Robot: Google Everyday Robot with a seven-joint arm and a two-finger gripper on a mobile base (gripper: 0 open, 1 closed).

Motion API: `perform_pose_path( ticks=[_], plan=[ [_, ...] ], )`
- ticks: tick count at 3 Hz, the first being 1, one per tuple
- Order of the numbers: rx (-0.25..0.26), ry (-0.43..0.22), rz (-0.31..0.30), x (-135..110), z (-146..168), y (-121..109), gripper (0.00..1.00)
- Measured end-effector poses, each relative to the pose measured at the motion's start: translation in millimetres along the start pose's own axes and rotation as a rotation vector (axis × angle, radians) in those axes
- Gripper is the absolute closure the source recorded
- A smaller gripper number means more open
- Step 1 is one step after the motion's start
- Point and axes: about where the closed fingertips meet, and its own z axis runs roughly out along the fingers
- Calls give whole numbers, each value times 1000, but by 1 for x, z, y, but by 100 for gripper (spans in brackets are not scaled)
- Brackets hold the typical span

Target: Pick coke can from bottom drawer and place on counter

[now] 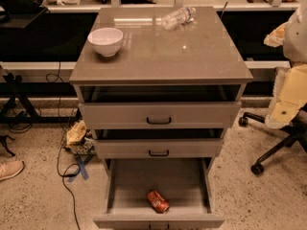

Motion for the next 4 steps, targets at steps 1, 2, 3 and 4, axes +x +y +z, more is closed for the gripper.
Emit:
perform_pose_path(
  ticks=[1, 2, 3, 4],
  plan=[
    [0, 0, 0, 0, 0, 0, 0],
    [-28, -42, 53, 4, 2, 2, 0],
    [-88, -128, 182, -6, 23, 21, 0],
    [-209, -184, 378, -33, 80, 63, 0]
  ],
)
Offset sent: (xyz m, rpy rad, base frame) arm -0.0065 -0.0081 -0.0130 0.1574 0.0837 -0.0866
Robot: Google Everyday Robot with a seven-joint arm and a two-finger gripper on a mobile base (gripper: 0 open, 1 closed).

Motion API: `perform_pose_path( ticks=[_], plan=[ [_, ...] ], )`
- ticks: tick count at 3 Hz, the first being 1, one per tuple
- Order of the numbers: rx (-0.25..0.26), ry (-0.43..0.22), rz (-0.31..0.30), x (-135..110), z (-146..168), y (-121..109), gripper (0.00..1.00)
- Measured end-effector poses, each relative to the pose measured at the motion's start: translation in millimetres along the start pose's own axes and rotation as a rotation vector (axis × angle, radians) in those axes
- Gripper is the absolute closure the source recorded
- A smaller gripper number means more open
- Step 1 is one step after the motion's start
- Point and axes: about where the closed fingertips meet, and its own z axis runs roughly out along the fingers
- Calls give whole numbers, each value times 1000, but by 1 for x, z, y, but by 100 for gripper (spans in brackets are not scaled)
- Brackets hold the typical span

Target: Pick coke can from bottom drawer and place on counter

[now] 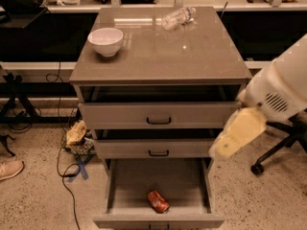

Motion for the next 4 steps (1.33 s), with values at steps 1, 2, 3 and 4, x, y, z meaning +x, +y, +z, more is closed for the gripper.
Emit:
perform_pose_path(
  ticks=[1, 2, 3, 4],
  plan=[
    [-38, 42, 76, 17, 25, 12, 0],
    [-36, 42, 70, 17, 23, 12, 0],
    [-47, 23, 60, 16, 25, 10, 0],
    [-99, -6, 79, 15, 78, -1, 0]
  ],
)
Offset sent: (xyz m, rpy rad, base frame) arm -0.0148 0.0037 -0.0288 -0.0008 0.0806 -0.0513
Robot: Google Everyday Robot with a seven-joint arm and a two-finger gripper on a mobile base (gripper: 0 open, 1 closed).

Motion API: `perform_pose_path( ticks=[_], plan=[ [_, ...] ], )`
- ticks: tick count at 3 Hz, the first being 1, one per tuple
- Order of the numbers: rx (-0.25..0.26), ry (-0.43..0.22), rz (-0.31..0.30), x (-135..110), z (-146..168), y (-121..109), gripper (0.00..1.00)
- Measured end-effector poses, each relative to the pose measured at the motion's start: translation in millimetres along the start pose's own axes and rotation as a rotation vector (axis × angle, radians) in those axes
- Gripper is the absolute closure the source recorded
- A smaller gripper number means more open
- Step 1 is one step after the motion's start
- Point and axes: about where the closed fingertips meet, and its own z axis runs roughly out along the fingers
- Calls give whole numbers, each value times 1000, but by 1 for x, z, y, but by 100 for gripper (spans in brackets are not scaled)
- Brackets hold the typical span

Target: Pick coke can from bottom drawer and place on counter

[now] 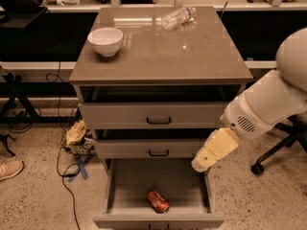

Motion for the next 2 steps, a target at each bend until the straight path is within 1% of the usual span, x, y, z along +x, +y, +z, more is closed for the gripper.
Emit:
perform_pose_path(
  ticks=[1, 2],
  plan=[
    [-70, -40, 62, -15, 114, -39, 0],
    [-87, -63, 113, -26, 208, -69, 0]
  ],
)
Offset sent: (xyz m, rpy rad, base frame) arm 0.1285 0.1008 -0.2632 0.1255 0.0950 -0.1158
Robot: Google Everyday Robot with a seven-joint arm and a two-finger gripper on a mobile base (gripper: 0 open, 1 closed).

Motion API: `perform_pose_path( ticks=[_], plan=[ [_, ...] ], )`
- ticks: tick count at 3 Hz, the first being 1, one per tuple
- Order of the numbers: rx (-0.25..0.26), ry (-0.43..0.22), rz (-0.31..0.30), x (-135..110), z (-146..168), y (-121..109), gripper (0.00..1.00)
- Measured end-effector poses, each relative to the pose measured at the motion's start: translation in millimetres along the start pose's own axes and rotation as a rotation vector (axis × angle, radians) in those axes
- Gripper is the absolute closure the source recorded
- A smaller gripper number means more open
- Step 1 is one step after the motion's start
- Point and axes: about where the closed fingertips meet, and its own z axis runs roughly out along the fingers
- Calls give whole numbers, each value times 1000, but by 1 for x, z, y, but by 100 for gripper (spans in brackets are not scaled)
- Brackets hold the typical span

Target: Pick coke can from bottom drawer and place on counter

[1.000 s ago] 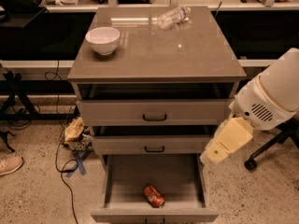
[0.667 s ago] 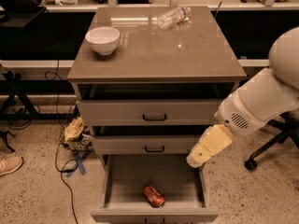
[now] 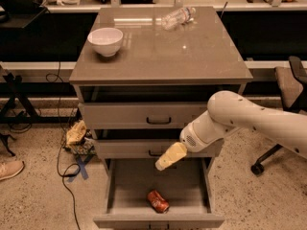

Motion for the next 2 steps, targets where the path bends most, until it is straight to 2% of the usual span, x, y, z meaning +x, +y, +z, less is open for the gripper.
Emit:
perform_pose_path(
  ticks=[1, 2],
  plan=[
    [0, 0, 0, 0, 0, 0, 0],
    [41, 24, 27, 16, 14, -13, 0]
  ],
)
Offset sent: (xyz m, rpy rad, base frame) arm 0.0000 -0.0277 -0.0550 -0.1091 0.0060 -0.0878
